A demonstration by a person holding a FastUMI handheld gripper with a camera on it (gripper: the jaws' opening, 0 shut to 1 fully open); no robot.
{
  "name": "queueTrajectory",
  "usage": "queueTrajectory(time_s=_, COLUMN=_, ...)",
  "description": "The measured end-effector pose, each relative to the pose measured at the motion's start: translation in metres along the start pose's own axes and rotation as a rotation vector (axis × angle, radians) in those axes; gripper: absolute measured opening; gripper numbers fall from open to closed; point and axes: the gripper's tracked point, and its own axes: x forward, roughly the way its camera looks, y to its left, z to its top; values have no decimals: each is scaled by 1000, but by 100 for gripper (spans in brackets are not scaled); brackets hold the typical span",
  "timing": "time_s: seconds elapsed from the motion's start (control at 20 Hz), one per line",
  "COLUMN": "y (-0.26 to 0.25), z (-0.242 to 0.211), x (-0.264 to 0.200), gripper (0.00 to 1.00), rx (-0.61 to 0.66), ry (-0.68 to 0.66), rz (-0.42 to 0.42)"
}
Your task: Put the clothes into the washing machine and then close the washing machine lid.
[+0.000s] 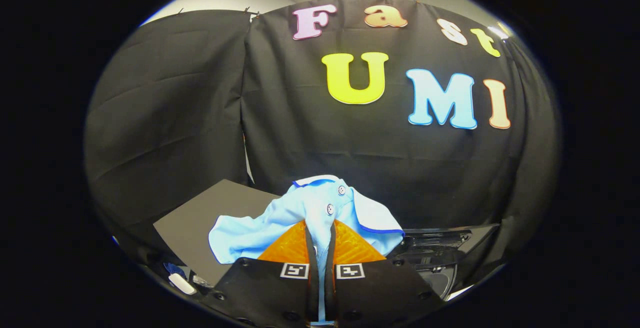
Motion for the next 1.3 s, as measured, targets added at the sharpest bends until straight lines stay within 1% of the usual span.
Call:
queueTrajectory(time_s=0.85, y=-120, z=-18, x=-45, gripper=6, rx=25, ry=-11, rz=-167)
queueTrajectory(time_s=1.0, y=-136, z=-35, x=-45, gripper=6, rx=13, ry=13, rz=-198)
queueTrajectory(time_s=1.3, y=-158, z=-89, x=-37, gripper=6, rx=33, ry=82, rz=-239)
